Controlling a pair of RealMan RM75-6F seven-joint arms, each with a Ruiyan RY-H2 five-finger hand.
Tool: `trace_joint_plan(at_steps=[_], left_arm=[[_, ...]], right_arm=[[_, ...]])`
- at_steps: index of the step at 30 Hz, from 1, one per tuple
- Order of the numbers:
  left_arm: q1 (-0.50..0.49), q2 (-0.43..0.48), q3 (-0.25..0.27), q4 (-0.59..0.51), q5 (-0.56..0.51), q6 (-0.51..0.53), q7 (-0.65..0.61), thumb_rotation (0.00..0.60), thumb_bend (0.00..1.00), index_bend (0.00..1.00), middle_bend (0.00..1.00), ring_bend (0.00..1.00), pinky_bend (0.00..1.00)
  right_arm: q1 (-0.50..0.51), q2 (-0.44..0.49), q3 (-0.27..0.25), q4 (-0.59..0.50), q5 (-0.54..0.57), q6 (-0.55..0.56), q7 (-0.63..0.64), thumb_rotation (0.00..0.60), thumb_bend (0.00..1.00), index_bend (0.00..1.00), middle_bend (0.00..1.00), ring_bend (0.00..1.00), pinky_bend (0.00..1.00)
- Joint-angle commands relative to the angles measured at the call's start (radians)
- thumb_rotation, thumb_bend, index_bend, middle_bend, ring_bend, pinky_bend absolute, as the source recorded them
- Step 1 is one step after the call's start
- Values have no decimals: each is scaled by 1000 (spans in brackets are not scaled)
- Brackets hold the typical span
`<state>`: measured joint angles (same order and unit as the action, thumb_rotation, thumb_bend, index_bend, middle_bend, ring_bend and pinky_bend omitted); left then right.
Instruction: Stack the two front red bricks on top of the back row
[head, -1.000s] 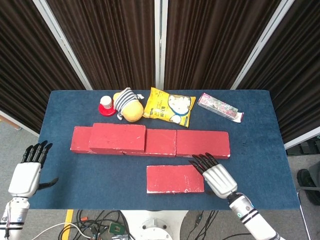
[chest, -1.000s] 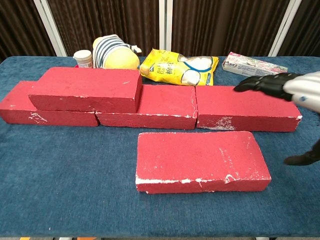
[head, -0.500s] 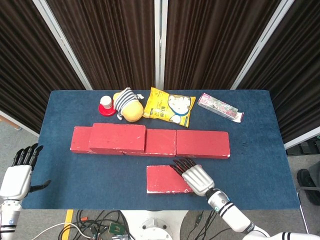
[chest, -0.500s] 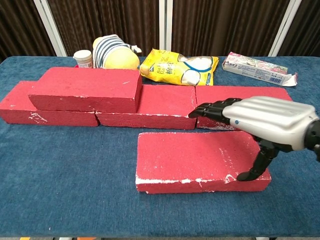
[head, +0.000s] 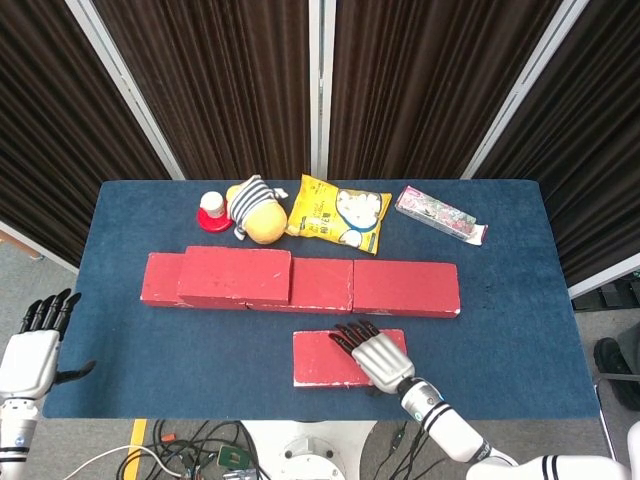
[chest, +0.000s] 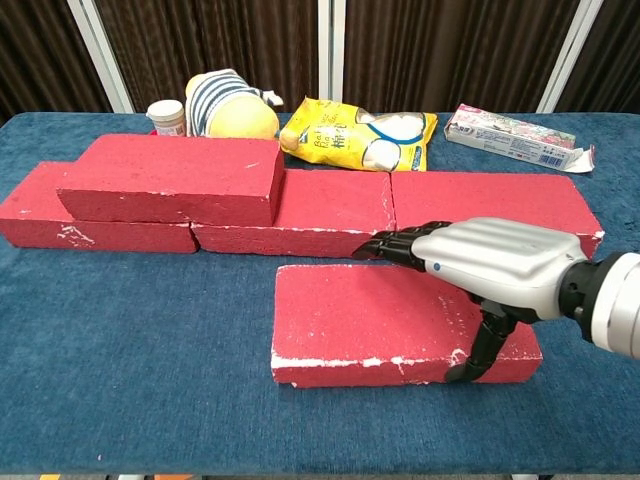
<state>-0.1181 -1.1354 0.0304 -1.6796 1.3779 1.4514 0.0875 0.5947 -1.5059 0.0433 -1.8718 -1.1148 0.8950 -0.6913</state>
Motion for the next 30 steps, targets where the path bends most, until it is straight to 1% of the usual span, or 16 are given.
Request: trace_joint_plan(at_steps=[1,12,21,30], left_arm=[[4,-4,-7,12,-5,-4,9,600,92,31,0,0,0],[12,-3,-20,34,-5,-23,-22,600,92,31,0,0,0],[18,-5,-29,48,1,-30,-37,600,93,30,0,0,0],[22,-8,-33,56,3,-39,-45,600,93,31,0,0,0]], right_arm=[[16,-16,-2,13,22,1,0,600,0,0,0,0,0],[50,-66,-6,61,92,12,26,600,0,0,0,0,0],[50,-94,-8,97,95,36,89,600,0,0,0,0,0],[58,-107,-14,121,103,32,133,600,0,0,0,0,0]])
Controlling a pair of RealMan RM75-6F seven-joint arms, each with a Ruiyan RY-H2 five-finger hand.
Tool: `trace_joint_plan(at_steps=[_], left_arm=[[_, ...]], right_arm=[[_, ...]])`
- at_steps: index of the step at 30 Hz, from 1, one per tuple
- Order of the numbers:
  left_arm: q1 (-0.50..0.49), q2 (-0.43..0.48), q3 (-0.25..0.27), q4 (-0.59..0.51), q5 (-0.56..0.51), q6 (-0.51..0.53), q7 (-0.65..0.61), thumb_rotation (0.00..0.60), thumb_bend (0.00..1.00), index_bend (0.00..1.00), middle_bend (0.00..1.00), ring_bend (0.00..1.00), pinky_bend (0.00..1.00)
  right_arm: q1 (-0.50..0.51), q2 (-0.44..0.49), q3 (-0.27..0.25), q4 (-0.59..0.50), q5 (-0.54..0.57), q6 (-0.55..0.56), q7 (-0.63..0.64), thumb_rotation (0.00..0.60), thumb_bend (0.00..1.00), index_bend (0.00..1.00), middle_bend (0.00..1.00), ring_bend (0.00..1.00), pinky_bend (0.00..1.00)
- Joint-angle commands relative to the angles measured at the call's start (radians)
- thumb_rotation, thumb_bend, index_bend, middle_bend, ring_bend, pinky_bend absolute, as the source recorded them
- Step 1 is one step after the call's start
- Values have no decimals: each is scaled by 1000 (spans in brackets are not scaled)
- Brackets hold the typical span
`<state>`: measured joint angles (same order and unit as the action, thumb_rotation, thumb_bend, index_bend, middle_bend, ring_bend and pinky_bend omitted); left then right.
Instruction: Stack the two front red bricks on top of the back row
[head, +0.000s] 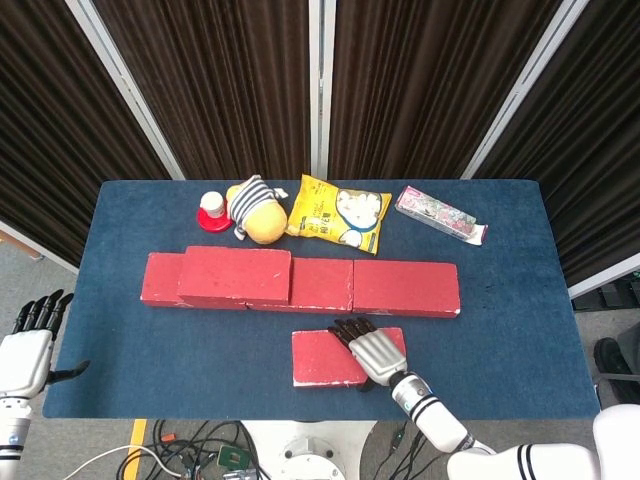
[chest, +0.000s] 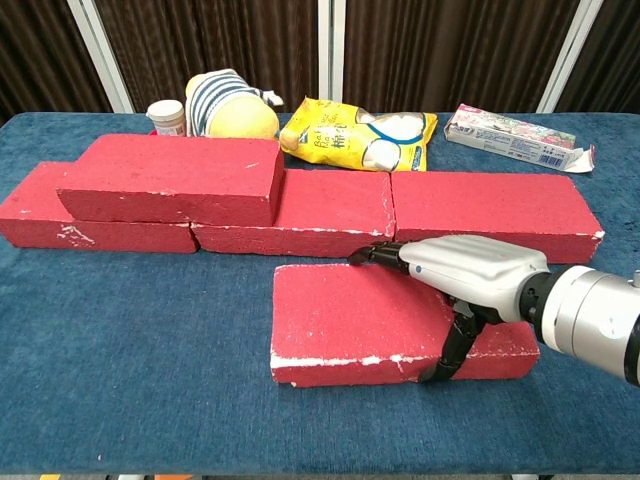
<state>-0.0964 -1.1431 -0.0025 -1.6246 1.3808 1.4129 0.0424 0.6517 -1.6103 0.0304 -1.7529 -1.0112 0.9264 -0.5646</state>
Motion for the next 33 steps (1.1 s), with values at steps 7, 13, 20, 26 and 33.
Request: trace_joint_plan(at_steps=[7,13,20,26,33], left_arm=[[2,-1,-3,3,0,-10,-4,600,92,31,0,0,0],[2,-1,-5,4,-3,-22,-1,600,92,31,0,0,0],[4,3,-6,-3,2,-21,1,600,93,31,0,0,0],[7,11,-8,-17,11,-16,-9,600,92,31,0,0,0],[4,23,-6,-22,20,-29,-31,600,93,31,0,0,0]], right_arm=[[-3,-15,-4,25,-35,18,44,600,0,0,79,15,21],[-10,-20,-9,39,-58,33,63,600,2,0,220,146,209],[-23,8,-9,7,-108,58,103,600,13,0,261,204,279],[-48,95,3,-83,-221,139,136,600,17,0,260,204,279],[-14,202,113,-104,-196,153,132,600,54,0,251,204,279]])
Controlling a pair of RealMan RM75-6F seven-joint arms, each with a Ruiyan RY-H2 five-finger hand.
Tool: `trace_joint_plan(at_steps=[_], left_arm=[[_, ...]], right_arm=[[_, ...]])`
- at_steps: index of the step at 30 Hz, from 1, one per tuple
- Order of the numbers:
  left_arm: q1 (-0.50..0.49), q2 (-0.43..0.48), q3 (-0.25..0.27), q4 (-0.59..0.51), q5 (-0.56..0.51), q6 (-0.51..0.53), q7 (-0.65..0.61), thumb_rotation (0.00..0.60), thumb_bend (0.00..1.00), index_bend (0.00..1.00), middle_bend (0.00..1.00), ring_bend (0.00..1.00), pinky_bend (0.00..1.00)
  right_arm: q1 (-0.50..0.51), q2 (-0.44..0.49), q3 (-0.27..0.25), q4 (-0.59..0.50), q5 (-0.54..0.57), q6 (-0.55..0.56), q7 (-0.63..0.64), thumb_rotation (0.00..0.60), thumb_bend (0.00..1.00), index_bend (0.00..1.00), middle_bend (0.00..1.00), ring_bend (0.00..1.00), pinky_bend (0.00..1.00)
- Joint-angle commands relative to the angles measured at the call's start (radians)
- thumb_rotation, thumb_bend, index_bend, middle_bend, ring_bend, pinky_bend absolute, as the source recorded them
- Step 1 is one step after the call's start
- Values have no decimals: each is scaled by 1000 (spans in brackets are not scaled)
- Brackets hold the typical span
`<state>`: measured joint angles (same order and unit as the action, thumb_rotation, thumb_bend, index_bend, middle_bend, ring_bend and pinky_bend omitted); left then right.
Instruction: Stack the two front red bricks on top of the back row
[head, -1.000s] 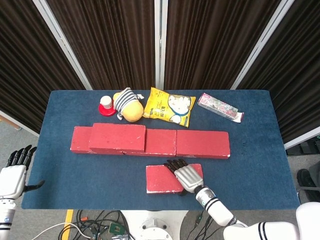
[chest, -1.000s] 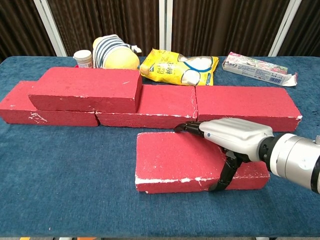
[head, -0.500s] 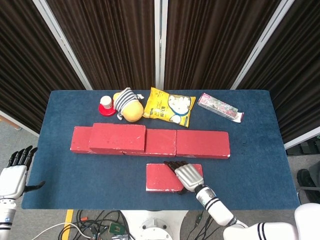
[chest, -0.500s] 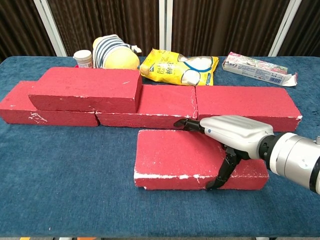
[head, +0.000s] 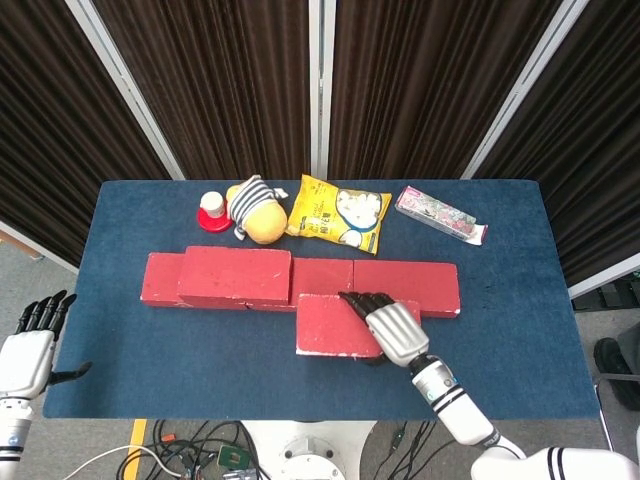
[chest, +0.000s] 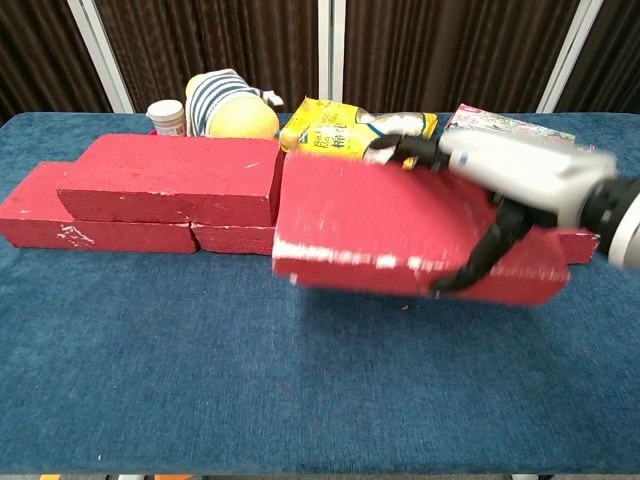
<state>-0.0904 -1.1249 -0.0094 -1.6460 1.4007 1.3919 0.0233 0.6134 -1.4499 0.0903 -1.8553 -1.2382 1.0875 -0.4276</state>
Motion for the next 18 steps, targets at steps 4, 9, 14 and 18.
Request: trace_joint_plan(at_steps=[4,9,14,18], left_arm=[[-3,10,0,7,-7,-21,-37,600,93,31,0,0,0],[-9,9,-2,12,-12,-37,-49,600,92,31,0,0,0],[-19,7,-10,11,-11,-47,-50,600,93,31,0,0,0],[-29,10,-16,16,2,-48,-61,600,92,31,0,0,0]], right_arm=[[77,91,110,48,117,-104,31,600,54,0,244,204,279],[136,137,148,134,154,-213,90,600,54,0,246,204,279],[171,163,148,207,147,-294,148,600,54,0,244,204,279],[197,139,141,275,102,-347,223,600,51,0,239,204,270]])
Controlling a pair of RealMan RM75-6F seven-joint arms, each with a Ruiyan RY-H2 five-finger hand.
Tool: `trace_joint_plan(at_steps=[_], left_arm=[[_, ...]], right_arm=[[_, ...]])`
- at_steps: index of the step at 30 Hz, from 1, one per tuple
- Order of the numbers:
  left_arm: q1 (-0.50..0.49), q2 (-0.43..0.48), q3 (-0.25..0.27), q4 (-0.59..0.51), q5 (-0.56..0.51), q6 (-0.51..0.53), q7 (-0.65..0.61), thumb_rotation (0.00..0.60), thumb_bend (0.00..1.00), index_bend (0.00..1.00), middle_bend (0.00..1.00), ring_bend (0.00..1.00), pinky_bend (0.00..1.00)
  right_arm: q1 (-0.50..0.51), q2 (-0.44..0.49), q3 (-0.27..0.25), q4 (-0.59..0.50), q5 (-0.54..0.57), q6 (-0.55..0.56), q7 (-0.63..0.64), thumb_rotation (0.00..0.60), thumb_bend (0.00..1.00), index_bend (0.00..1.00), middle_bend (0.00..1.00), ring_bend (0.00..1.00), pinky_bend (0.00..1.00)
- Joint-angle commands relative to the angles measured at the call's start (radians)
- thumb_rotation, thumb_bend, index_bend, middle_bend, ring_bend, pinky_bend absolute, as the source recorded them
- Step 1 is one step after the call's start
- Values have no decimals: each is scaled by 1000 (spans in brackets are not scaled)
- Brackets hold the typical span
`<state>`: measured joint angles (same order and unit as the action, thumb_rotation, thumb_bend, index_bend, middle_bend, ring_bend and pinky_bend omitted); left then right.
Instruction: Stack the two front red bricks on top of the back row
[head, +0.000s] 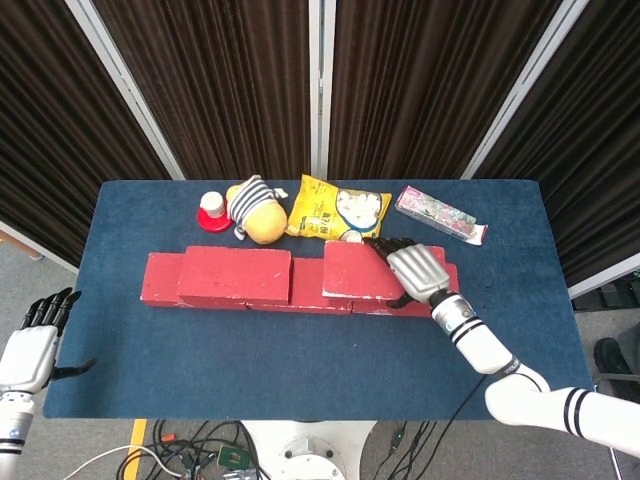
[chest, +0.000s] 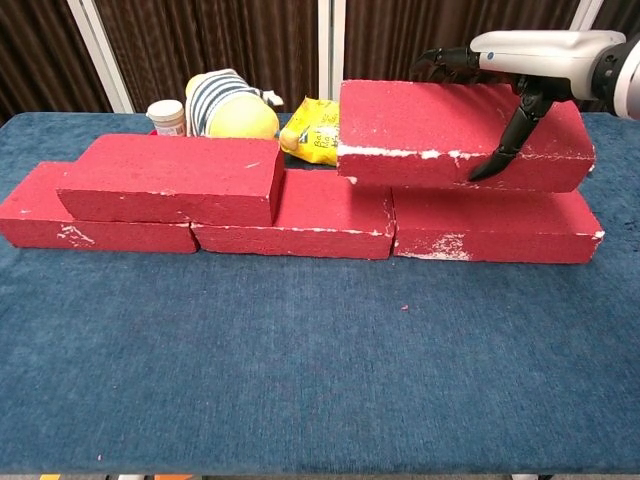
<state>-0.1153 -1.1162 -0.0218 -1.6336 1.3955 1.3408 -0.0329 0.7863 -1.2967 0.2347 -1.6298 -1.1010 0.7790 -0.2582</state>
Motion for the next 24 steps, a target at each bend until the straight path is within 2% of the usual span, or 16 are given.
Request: trace_joint_plan(at_steps=[1,7,13,19,24], left_arm=[[-5,1,-7,6,15,9,-8,600,93,31,0,0,0],[-5,0,-5,13,52,36,-14,600,92,31,0,0,0],[-3,-2,4,17,70,42,-26,600,93,31,0,0,0],[-5,-3,12,25,88,39,-48,600,92,31,0,0,0],[-6,-2,17,33,99,40,-68,600,93,31,0,0,0]], right_arm=[[30,-26,-5,72,-54,-49,79,600,51,0,237,204,269],[62,-79,-16,175,-144,-101,223,600,51,0,230,204,262],[89,-116,-26,246,-206,-122,317,600,52,0,225,204,259],[115,-143,-28,275,-207,-151,367,600,52,0,221,204,255],[136,-160,-28,291,-194,-162,358,600,52,0,222,204,253]])
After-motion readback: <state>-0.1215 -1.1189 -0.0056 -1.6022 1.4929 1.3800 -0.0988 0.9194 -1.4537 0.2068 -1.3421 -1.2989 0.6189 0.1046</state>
